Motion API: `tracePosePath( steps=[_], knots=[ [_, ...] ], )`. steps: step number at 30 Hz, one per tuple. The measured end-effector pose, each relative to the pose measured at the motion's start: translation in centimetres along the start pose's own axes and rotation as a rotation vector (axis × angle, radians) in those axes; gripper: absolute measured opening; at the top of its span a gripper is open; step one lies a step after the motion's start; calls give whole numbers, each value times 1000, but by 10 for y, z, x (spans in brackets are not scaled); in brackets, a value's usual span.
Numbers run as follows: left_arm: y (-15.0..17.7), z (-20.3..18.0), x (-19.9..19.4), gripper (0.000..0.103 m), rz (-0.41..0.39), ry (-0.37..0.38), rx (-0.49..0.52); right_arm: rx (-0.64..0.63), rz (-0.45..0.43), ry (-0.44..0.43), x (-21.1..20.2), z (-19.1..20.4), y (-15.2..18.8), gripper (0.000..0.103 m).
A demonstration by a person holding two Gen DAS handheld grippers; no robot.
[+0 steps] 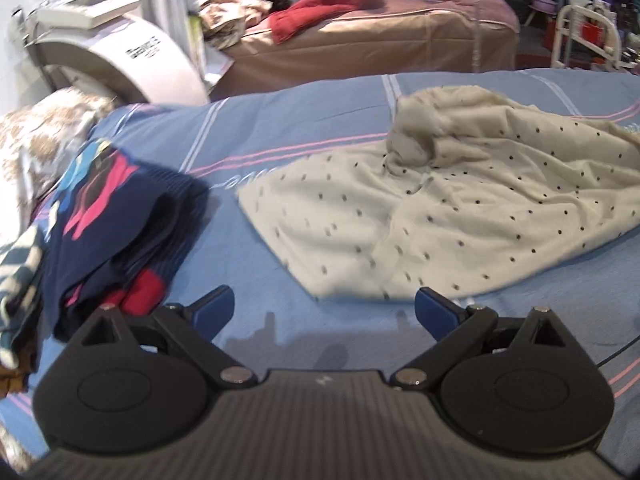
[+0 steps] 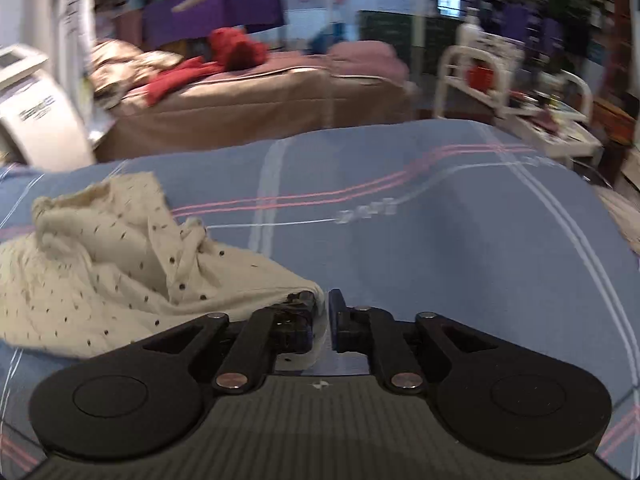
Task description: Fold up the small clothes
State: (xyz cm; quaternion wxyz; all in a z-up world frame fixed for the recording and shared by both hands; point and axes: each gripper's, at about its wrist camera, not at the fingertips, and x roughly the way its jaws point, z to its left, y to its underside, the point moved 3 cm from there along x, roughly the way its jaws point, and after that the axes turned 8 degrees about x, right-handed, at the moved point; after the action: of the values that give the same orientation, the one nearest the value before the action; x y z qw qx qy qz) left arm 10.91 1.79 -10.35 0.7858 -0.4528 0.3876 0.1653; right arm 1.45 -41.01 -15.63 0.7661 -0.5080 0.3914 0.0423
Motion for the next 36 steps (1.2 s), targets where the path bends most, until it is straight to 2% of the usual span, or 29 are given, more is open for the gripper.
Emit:
tracePosePath(
  steps=[1,2,3,6,9,10,12,14,15,16,17,18,19,22,24,26,29,30,31,33,34,35,36],
  knots=[
    [-4,-4,2,98,-4,-5,17,37,-34,54,-5,-10,-4,61],
    [-8,-7,5,98,-8,-15,31,60,-64,84,-11,-12,-5,98],
    [-10,-10,8,98,-10,-22,39,76,-83,74,-16,-10,-4,103],
    [-18,-12,27,98,-11,-15,37,70,-79,-122,-22,30,8,103],
    [-27,-15,65,98,3,-22,86,11,40,-371,-8,92,29,103],
    [-31,-18,77,98,15,1,100,31,78,-433,-3,113,34,103],
    [-38,-25,99,95,15,75,112,84,118,-469,4,135,42,103],
    [-39,-40,112,89,26,188,138,85,144,-501,4,153,48,103],
    [-37,-49,118,67,67,247,152,70,143,-515,-1,158,50,103],
    [-35,-55,116,45,66,276,134,61,133,-515,-6,159,52,103],
    [-34,-58,109,11,57,291,121,52,124,-502,-10,156,53,103],
    [-31,-62,101,4,57,297,123,41,119,-478,-12,151,54,103],
    [-27,-68,90,3,51,307,134,31,116,-445,-13,145,55,103],
    [-10,-87,47,3,6,379,166,33,104,-369,-15,117,57,103],
    [1,-106,13,3,-20,433,222,53,110,-330,-17,98,60,103],
    [12,-136,-28,3,-44,570,297,72,123,-311,-21,83,61,103],
    [31,-189,-78,4,-11,864,416,101,111,-309,-33,70,59,103],
    [37,-204,-90,4,-12,925,470,112,111,-316,-36,68,58,103],
    [40,-216,-99,8,-37,943,531,122,121,-335,-38,69,57,103],
    [39,-223,-100,29,-69,898,568,121,148,-393,-40,76,58,103],
    [35,-219,-93,60,-57,865,554,115,162,-414,-39,81,60,103],
    [32,-212,-87,84,-43,839,534,101,178,-431,-39,87,63,103],
    [27,-202,-81,91,-38,807,505,81,191,-434,-38,92,66,103]
  ],
)
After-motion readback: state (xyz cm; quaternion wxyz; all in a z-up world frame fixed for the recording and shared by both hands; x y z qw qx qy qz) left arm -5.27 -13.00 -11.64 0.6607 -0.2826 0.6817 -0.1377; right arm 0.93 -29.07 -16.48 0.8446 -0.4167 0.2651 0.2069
